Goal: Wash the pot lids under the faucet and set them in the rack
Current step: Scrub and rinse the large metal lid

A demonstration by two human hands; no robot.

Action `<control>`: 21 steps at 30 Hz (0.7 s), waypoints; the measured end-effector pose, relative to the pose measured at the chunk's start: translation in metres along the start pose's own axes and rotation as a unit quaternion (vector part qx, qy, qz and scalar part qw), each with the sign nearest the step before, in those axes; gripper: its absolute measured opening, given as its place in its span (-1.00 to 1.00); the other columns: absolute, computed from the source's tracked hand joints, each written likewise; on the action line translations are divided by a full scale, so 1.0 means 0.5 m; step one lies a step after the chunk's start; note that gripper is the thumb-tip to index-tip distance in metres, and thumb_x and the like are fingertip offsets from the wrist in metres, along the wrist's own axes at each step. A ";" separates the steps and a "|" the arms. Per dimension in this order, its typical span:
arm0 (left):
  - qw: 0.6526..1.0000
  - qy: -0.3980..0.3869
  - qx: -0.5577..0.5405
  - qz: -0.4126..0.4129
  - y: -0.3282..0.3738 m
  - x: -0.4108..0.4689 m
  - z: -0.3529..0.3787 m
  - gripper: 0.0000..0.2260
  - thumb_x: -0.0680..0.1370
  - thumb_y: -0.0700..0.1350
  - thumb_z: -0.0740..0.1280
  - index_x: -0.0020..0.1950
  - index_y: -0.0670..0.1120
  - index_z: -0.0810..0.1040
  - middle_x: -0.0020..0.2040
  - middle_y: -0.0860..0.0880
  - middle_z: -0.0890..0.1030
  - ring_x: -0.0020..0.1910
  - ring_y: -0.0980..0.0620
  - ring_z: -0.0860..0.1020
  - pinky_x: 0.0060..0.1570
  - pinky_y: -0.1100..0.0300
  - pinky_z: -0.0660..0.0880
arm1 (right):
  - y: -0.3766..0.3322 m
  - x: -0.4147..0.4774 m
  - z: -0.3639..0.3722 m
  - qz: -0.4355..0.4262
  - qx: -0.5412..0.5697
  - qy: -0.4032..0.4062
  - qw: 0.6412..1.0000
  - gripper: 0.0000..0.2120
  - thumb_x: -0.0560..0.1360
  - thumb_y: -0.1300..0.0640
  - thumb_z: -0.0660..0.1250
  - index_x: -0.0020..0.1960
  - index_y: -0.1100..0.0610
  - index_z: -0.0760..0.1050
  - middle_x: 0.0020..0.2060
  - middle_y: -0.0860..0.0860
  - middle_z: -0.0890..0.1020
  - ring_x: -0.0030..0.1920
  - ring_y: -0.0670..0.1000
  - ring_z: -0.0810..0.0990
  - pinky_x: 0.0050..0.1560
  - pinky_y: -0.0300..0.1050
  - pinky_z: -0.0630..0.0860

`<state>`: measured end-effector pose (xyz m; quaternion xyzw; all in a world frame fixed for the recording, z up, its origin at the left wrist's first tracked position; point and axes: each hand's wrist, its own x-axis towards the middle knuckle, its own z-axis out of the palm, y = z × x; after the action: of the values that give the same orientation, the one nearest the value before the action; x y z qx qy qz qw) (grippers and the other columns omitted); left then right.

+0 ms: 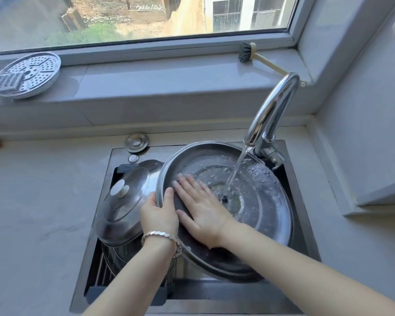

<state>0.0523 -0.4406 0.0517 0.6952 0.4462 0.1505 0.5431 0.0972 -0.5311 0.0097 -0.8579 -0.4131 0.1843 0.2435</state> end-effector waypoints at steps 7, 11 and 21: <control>1.000 0.006 0.015 0.003 0.014 -0.010 -0.018 -0.65 0.56 -0.07 0.26 -0.38 -0.14 0.28 -0.47 -0.01 0.26 -0.48 0.03 0.22 -0.56 0.36 0.20 | 0.107 0.071 -0.030 0.162 0.001 0.087 0.983 -0.40 0.55 -0.14 -0.14 0.53 0.01 -0.13 0.53 -0.05 -0.16 0.52 -0.06 -0.22 0.51 0.03 -0.25; 0.999 0.038 0.028 0.010 0.022 0.003 -0.036 -0.61 0.56 -0.05 0.25 -0.42 -0.12 0.25 -0.49 -0.01 0.24 -0.49 0.02 0.21 -0.51 0.26 0.21 | 0.172 0.000 -0.009 0.269 -0.043 0.113 0.956 -0.41 0.60 -0.11 -0.10 0.53 0.12 -0.15 0.54 0.03 -0.13 0.52 -0.03 -0.21 0.49 -0.07 -0.26; 0.998 0.004 0.024 0.063 0.007 -0.019 -0.005 -0.71 0.56 -0.08 0.27 -0.33 -0.16 0.38 -0.45 0.00 0.37 -0.44 0.05 0.31 -0.48 0.39 0.29 | 0.150 0.025 -0.006 0.374 0.019 0.171 0.912 -0.32 0.59 -0.16 -0.08 0.52 0.23 -0.21 0.52 0.14 -0.21 0.52 0.05 -0.27 0.48 0.01 -0.31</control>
<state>0.0470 -0.4466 0.0581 0.7336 0.4077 0.1767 0.5142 0.1526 -0.5627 -0.0321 -0.9633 -0.0109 0.1204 0.2397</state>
